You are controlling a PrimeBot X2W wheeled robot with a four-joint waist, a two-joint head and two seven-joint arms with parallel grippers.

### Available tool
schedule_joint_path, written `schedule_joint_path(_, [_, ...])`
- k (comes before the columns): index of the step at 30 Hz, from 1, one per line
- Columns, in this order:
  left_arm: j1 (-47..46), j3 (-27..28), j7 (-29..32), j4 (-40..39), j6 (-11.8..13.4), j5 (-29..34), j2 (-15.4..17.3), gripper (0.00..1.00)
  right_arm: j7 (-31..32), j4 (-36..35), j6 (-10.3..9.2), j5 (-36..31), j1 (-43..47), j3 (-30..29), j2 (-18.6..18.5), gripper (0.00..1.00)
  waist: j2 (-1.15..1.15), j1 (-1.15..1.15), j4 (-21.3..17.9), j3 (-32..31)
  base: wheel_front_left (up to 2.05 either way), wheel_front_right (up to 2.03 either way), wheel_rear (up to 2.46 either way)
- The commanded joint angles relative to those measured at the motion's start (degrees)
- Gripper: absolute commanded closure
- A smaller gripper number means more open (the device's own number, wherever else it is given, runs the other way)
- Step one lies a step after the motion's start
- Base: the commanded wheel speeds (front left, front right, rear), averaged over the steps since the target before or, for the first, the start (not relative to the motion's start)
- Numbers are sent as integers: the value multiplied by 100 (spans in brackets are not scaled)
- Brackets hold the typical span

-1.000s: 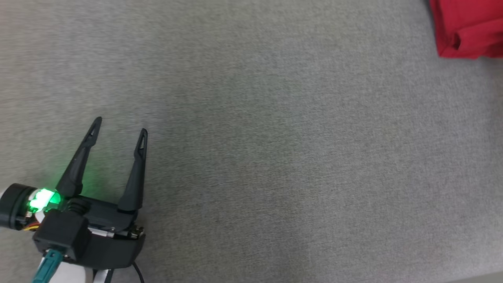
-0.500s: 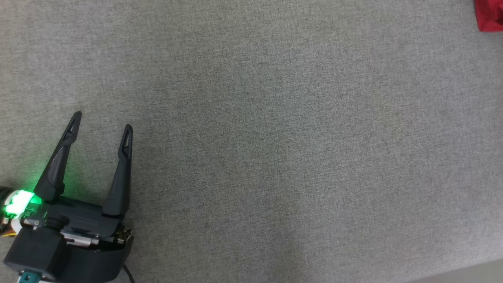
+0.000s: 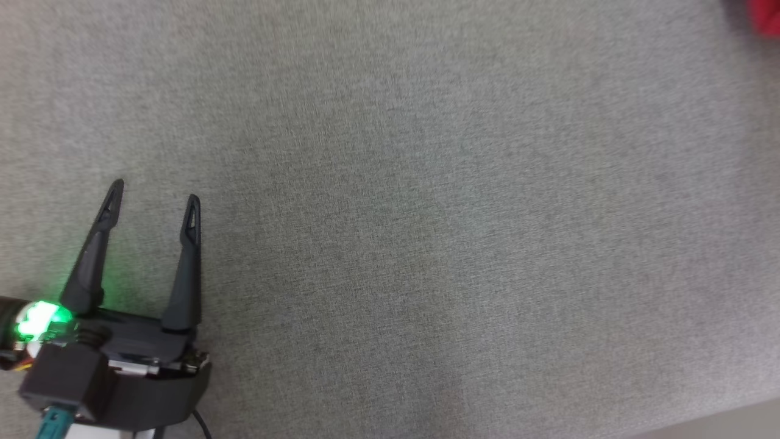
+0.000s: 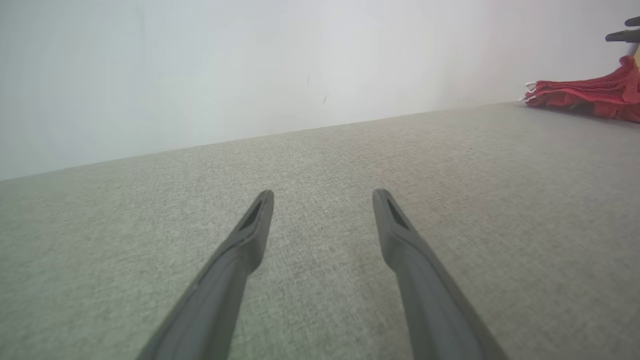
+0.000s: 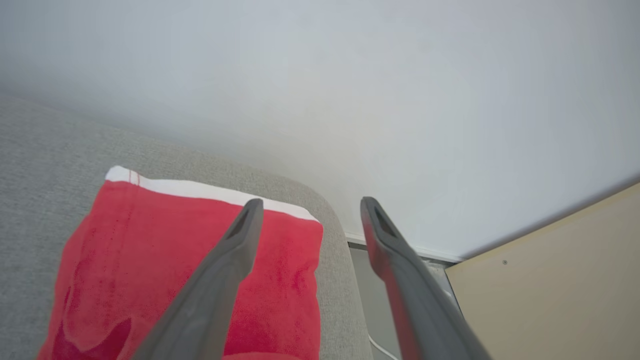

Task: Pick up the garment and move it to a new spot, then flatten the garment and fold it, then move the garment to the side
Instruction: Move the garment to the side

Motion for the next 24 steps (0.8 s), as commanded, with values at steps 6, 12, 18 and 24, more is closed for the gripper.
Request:
schedule_joint_path(6, [310,-34,-27,419,102,-171,-355,0,-313,-574,-14,214,319,12,414,0,0,-1,285,-1044,0,0,0])
schedule_joint_path(12, [733,160,-30,581,159,-208,-577,0,-560,-1052,-14,334,964,83,793,0,0,-1,596,-1872,0,0,0])
schedule_joint_path(18, [1123,340,-31,683,175,-212,-701,0,-724,-1369,-14,430,1811,-59,1119,0,0,-1,805,-2422,0,0,0])
schedule_joint_path(24, [1498,542,-32,729,195,-189,-824,0,-828,-1709,-14,416,2947,-379,1497,0,0,-1,965,-2884,0,0,0])
